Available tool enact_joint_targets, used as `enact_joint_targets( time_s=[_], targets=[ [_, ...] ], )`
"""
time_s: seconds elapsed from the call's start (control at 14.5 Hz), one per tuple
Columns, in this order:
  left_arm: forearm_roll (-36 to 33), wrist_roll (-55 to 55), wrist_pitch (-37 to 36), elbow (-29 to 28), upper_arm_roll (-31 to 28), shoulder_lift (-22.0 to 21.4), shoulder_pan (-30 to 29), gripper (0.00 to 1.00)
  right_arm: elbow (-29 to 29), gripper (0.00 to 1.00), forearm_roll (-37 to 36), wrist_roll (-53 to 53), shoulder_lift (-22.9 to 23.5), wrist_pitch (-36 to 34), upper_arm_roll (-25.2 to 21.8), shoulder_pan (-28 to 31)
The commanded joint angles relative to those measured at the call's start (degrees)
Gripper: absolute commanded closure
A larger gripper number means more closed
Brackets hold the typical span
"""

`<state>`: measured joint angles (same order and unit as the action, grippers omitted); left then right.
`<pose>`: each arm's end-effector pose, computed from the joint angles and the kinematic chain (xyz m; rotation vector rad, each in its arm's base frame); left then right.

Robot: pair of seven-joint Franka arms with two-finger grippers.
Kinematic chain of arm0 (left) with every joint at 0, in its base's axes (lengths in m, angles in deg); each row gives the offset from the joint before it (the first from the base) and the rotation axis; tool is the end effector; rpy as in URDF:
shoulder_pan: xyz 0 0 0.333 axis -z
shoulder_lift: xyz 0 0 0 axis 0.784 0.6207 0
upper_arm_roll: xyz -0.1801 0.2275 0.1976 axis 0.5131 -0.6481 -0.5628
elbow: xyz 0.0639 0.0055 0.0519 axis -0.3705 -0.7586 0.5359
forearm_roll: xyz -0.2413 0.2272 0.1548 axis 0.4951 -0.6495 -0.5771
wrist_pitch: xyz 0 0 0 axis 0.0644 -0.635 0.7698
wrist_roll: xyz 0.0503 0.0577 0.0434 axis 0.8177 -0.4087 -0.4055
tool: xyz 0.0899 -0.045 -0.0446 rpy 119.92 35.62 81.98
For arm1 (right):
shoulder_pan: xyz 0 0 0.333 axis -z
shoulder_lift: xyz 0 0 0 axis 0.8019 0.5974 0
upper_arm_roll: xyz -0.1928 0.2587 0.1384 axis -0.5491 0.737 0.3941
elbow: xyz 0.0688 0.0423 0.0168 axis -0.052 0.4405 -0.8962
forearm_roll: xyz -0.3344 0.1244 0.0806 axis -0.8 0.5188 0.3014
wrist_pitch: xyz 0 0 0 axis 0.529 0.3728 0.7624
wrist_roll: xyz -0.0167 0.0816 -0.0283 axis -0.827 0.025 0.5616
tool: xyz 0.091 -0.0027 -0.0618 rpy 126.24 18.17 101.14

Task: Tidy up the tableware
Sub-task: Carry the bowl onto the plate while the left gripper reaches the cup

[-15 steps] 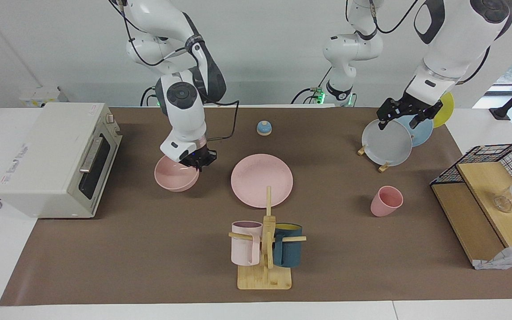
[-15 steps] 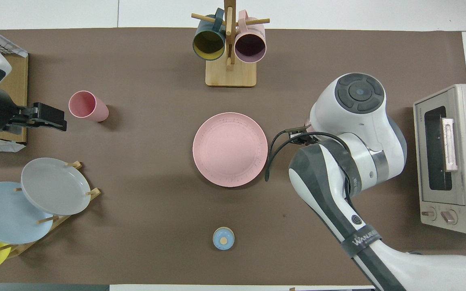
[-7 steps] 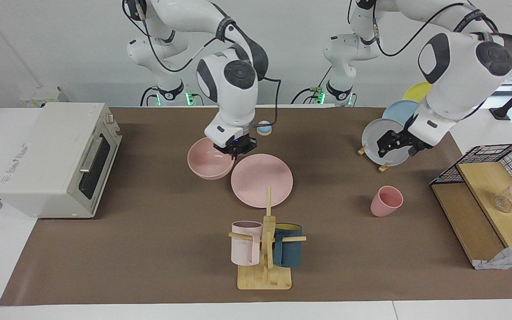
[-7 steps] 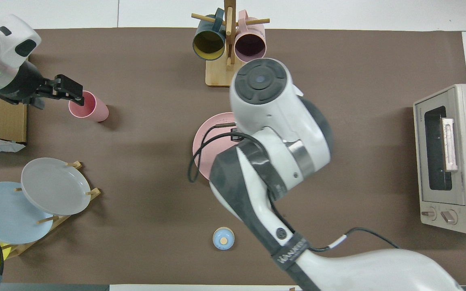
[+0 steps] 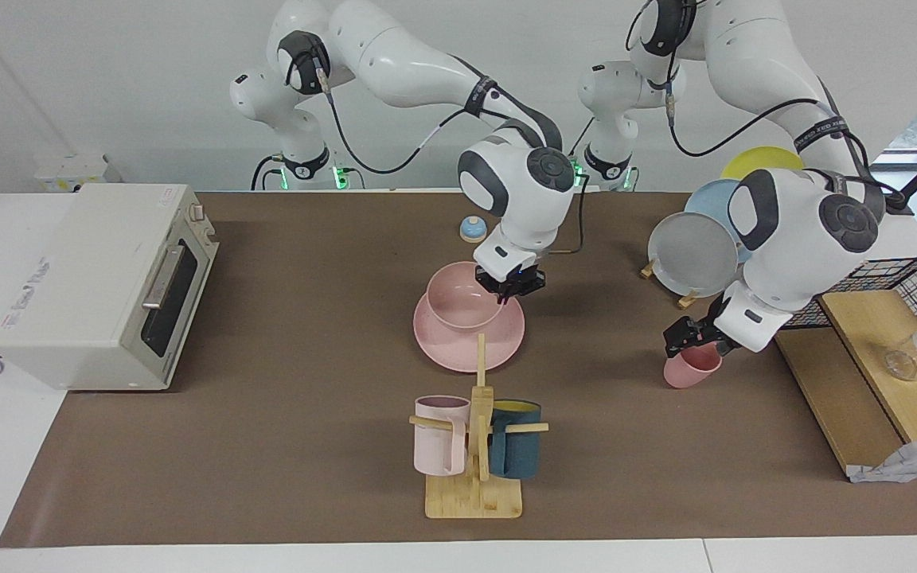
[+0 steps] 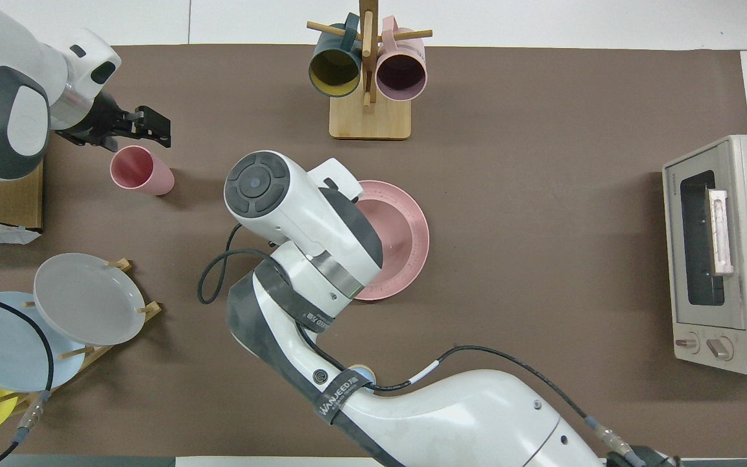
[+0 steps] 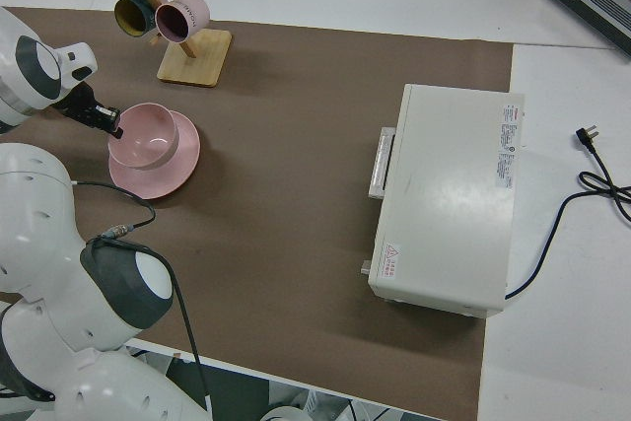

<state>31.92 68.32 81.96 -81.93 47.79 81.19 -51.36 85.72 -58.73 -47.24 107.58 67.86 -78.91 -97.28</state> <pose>0.6696 -0.0773 0.4686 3.0474 -0.0622 -0.0478 0.5396 0.4950 0.4031 3.0241 -0.1299 -0.0625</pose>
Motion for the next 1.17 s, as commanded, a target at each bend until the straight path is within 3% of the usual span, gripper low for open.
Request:
enact_joint_targets(
  time_s=[0.0,0.21,0.48,0.55,0.83,0.89,0.96,1.03,1.1],
  targets=[
    [0.8,1.7,5.8,-7.1,0.2,-2.8,-0.8,0.00,-2.3,1.00,-2.7,-1.6,1.8,0.0,0.0,-0.2],
    [0.9,1.6,11.5,-15.4,0.2,-5.6,-1.6,0.00,-2.1,1.00,-4.7,-1.4,1.8,0.4,0.0,0.2],
    [0.9,1.1,11.1,-15.5,0.2,-5.7,-1.6,0.00,-1.9,1.00,-4.6,-1.7,3.9,3.0,0.1,-0.2],
    [0.9,1.1,11.4,-15.8,0.2,-5.7,-1.6,0.04,-1.9,1.00,-4.3,-1.8,3.9,3.4,0.1,-0.1],
    [0.7,2.0,13.8,-16.9,0.0,-5.7,-1.0,0.43,-1.8,1.00,-4.0,-2.0,3.9,3.3,0.1,-0.1],
    [0.5,1.9,14.9,-18.3,0.0,-6.3,-0.8,0.48,-1.8,1.00,-3.9,-2.0,3.9,3.3,0.1,0.1],
    [0.3,2.0,16.1,-19.4,0.0,-6.6,-0.8,0.50,-1.8,0.93,-3.9,-2.0,3.9,3.0,0.1,0.2],
    [0.2,2.0,16.3,-19.6,0.0,-6.6,-0.7,0.55,-1.9,0.66,-3.8,-2.0,3.7,2.6,0.1,0.3],
    [0.1,2.0,16.3,-19.6,0.0,-6.7,-0.7,0.67,-1.9,0.40,-3.8,-1.9,3.2,2.3,0.1,0.3]
  ],
)
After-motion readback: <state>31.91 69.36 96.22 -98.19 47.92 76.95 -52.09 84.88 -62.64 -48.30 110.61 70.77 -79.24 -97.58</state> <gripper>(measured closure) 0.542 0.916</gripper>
